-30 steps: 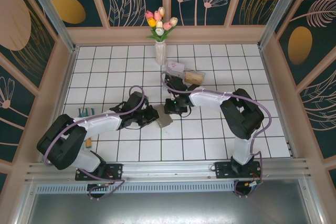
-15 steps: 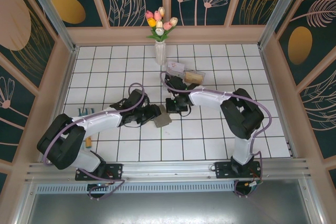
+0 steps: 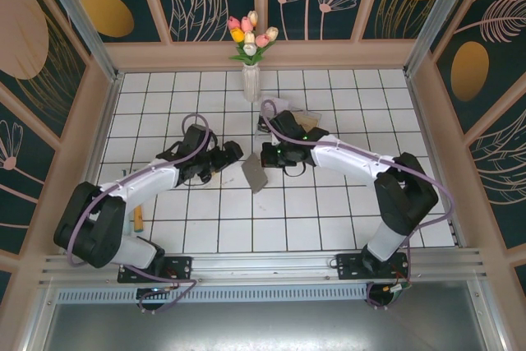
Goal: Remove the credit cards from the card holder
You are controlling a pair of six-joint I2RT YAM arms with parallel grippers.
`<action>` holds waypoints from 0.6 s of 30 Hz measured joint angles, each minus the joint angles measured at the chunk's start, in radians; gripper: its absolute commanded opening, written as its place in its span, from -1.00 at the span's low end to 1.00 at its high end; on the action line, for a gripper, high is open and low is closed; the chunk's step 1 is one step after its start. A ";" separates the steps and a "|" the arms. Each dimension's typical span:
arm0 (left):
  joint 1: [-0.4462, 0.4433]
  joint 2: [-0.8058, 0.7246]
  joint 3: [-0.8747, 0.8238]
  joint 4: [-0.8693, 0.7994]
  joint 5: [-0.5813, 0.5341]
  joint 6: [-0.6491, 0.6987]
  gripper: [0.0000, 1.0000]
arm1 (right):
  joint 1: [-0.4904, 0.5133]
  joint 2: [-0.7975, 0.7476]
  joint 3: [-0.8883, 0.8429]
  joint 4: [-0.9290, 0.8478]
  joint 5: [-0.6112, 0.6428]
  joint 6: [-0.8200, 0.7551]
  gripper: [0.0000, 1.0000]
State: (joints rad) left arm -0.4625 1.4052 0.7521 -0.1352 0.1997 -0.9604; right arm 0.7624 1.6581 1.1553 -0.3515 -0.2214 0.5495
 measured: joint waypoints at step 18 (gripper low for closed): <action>0.012 -0.098 -0.089 0.054 -0.010 -0.062 0.94 | 0.030 -0.025 -0.036 0.092 0.008 0.031 -0.92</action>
State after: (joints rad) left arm -0.4503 1.3075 0.6632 -0.0811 0.1894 -1.0225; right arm 0.7921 1.6333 1.1194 -0.2600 -0.2131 0.5800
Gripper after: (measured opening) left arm 0.975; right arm 0.067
